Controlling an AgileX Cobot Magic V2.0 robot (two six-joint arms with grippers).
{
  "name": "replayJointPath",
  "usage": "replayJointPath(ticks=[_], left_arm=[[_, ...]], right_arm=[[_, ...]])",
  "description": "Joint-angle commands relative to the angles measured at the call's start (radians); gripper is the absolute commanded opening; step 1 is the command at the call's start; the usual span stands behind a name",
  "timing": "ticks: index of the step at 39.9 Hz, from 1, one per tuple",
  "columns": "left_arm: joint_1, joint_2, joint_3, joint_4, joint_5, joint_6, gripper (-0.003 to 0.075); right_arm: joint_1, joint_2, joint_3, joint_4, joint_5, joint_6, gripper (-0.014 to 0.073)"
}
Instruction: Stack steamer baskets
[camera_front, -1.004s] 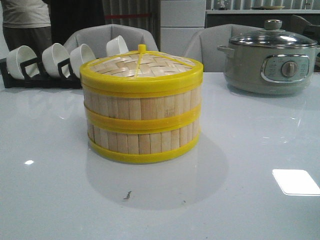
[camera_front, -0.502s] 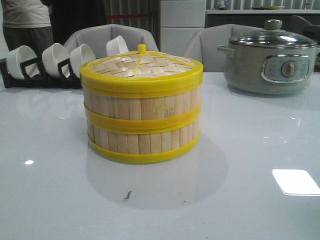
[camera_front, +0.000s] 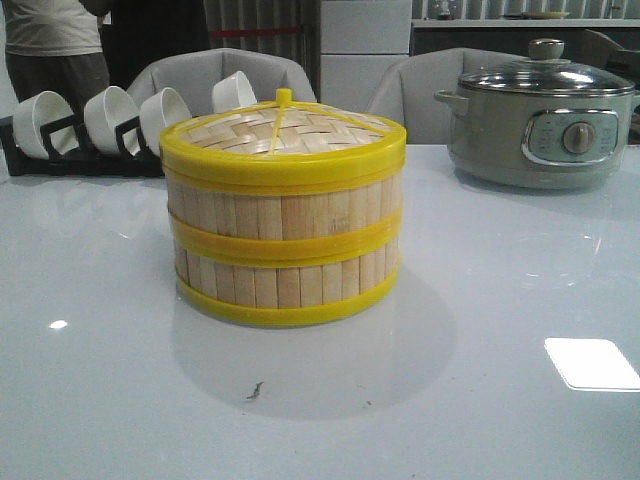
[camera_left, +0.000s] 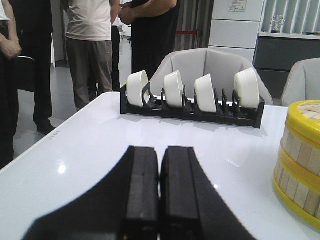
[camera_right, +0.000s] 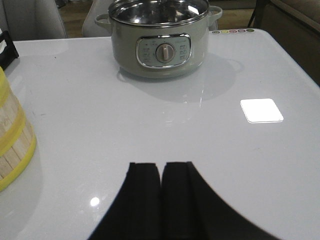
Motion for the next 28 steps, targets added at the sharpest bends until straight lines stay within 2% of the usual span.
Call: replayJointPath(ticks=[1, 28], left_arm=[[0.000, -0.013, 0.004, 0.002, -0.077, 0.001, 0.0087], [-0.002, -0.013, 0.004, 0.002, -0.077, 0.001, 0.0087]], right_arm=[[-0.006, 0.004, -0.026, -0.003, -0.084, -0.010, 0.0071], [-0.006, -0.003, -0.024, -0.003, -0.086, -0.010, 0.0071]])
